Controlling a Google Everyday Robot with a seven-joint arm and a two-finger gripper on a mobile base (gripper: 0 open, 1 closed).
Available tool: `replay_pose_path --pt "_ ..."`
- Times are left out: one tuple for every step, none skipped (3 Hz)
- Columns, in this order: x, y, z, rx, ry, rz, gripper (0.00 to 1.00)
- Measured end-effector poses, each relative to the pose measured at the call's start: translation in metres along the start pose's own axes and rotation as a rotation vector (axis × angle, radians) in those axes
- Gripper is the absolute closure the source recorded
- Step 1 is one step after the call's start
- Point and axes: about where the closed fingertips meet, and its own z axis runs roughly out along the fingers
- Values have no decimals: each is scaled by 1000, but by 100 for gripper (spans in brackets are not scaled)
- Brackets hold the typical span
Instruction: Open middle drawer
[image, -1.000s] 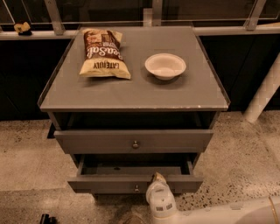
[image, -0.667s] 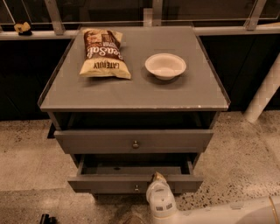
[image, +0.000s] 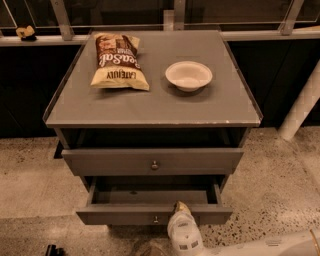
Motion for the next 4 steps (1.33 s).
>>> replay_pose_path --pt "0 0 0 0 0 0 58" --pt "0 0 0 0 0 0 35" --pt "0 0 0 0 0 0 12" --pt "-1 0 -1 0 1 -3 0"
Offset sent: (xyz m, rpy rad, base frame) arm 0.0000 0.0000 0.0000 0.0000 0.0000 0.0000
